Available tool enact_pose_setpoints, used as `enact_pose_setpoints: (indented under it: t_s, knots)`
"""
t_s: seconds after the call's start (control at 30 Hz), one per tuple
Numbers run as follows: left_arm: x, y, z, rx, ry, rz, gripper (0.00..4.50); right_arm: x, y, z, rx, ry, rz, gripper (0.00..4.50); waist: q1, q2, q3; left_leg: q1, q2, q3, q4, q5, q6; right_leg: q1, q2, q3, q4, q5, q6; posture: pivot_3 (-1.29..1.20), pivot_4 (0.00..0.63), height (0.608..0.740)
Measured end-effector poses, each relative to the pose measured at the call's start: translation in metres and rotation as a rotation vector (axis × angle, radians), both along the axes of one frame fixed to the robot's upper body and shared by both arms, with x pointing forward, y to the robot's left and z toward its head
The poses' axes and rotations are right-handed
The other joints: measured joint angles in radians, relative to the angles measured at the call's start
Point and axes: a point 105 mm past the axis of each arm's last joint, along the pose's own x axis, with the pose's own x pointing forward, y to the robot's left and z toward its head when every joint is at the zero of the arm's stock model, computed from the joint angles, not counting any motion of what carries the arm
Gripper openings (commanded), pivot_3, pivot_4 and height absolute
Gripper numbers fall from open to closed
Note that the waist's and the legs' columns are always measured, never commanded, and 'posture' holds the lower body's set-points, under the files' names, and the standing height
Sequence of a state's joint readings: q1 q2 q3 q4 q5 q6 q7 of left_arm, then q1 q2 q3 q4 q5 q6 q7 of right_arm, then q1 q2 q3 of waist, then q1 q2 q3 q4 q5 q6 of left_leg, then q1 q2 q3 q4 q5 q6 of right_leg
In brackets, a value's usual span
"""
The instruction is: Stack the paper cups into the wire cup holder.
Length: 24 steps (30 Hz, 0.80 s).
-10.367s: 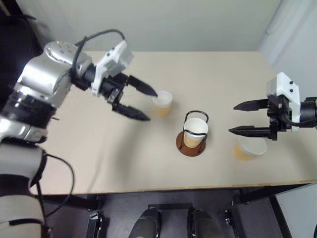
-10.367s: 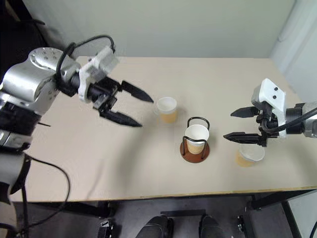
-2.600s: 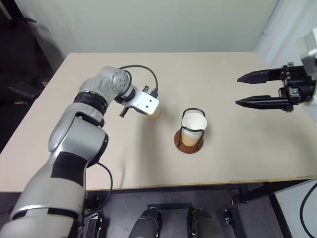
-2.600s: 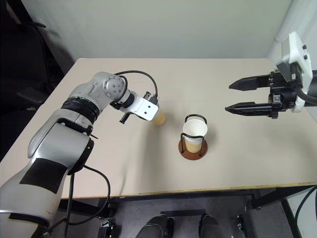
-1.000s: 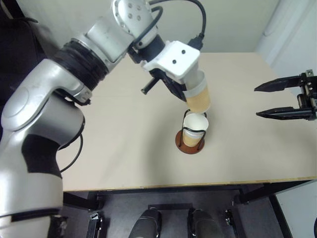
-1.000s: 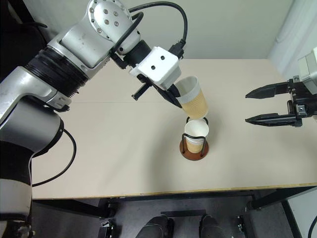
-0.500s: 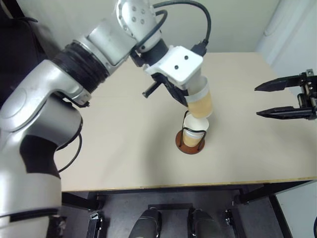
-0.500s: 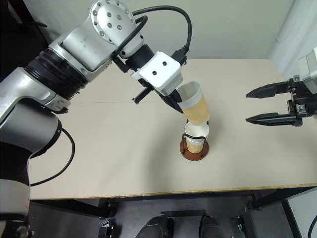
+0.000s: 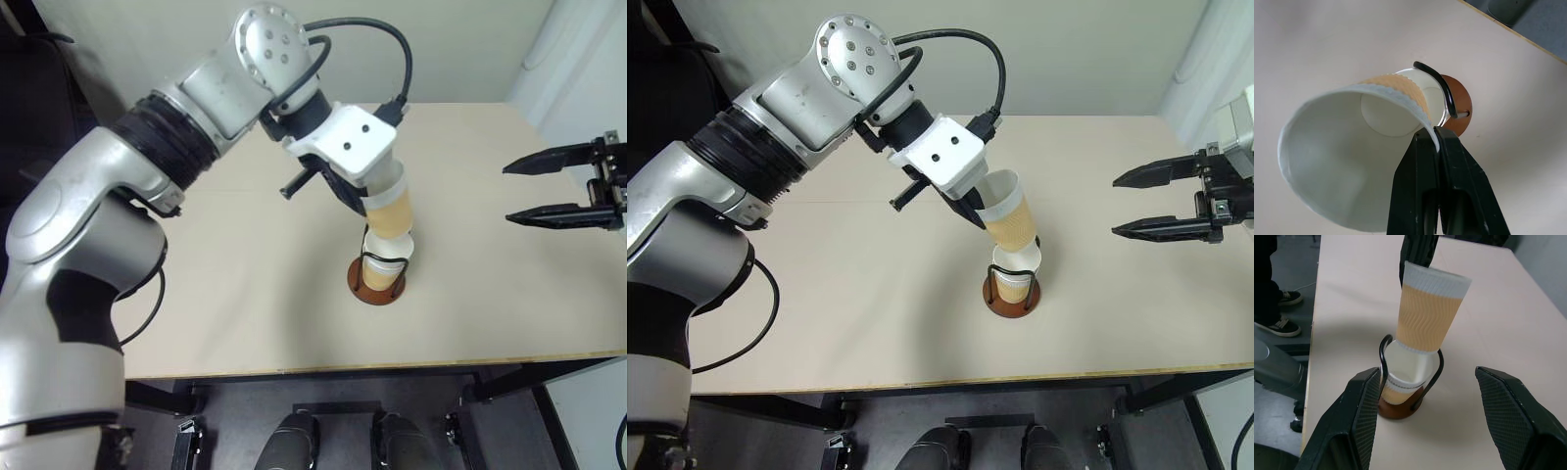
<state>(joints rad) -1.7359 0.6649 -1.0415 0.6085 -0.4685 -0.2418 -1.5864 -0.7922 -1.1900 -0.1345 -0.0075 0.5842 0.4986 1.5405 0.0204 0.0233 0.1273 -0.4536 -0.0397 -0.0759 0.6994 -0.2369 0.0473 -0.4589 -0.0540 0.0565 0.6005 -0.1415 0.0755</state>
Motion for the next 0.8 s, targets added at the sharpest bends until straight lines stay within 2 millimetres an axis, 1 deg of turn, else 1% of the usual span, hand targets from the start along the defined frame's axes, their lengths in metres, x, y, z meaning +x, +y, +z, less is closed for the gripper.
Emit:
enact_pose_setpoints:
  t_s: [0.43, 0.6, 0.8]
  knots:
    - [0.01, 0.004, -0.006, 0.012, -0.006, 0.038, 0.04, 0.001, 0.002, 0.001, 0.008, -0.003, 0.003, 3.11, 0.001, 0.0, 0.0, 0.0, -0.001, 0.001, 0.0, 0.0, 0.0, 0.001, 0.001, -0.001, -0.003, 0.001, 0.001, 0.0, 0.15, 0.74]
    - [0.014, 0.005, -0.007, 0.019, -0.013, 0.049, 0.04, 0.001, 0.003, 0.005, 0.013, -0.012, 0.001, 3.11, 0.001, 0.0, 0.0, -0.001, 0.0, 0.0, 0.0, 0.0, -0.001, 0.001, 0.0, -0.001, -0.005, 0.001, 0.001, 0.0, 0.15, 0.74]
    - [0.014, 0.002, -0.009, 0.02, -0.011, 0.042, 0.04, 0.001, 0.003, 0.005, 0.015, -0.008, -0.002, 3.11, 0.002, 0.0, 0.0, -0.001, -0.001, 0.001, 0.0, -0.001, -0.001, 0.002, 0.0, -0.001, -0.007, 0.001, 0.002, 0.0, 0.15, 0.74]
